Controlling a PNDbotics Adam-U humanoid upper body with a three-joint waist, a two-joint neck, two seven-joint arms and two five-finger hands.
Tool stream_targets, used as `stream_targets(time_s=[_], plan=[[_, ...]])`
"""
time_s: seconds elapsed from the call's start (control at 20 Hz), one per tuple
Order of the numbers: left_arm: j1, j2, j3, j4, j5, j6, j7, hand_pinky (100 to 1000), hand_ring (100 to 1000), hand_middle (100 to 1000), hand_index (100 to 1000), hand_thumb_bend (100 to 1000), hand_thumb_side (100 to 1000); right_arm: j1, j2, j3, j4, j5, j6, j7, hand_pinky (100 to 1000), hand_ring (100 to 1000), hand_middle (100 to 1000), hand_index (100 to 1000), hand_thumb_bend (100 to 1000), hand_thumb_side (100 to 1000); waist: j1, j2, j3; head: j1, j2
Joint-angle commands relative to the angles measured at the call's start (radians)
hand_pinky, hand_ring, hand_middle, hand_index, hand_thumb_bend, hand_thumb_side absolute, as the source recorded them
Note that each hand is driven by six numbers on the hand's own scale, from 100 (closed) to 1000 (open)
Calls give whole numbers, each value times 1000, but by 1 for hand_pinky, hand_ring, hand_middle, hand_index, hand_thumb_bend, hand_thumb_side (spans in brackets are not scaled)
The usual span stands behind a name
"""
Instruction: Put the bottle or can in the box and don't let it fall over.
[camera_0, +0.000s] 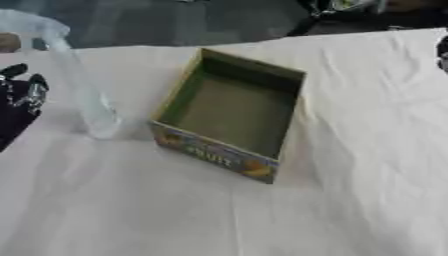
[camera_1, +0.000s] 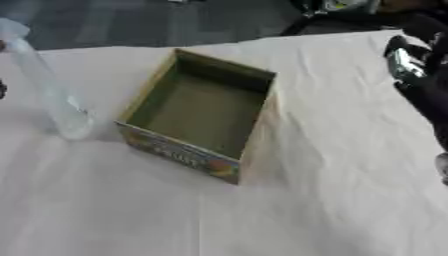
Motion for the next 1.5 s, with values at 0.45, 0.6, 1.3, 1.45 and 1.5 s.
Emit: stream_targets(time_s=[0.45, 0.6, 1.3, 1.45, 1.5], plan=[[-82, 65, -19, 43, -29, -5, -59, 1000, 810, 690, 949, 100, 569, -24, -19, 3, -22, -3, 11, 13, 887, 895, 918, 959, 100, 548, -1, -9, 0, 16, -18], [-94, 70, -15, 47, -64, 2, -58, 1000, 811, 691, 947, 100, 554, -25, -20, 4, -22, -3, 14, 15, 885, 894, 917, 958, 100, 549, -1, -9, 0, 22, -18], [-152, 69, -32, 122, -65, 6, -85, 1000, 806, 692, 941, 100, 522, -27, -25, 5, -21, -7, 15, 21, 885, 893, 917, 958, 100, 548, 0, -11, -2, 26, -25], [-165, 60, -34, 142, -58, 10, -79, 1000, 807, 690, 938, 100, 541, -28, -25, 5, -20, -7, 15, 21, 884, 893, 917, 958, 100, 547, -2, -10, -6, 26, -29], [-168, 57, -36, 147, -56, 12, -77, 1000, 808, 693, 939, 100, 542, -29, -25, 5, -20, -7, 15, 21, 884, 893, 917, 958, 100, 547, -2, -10, -8, 25, -30]])
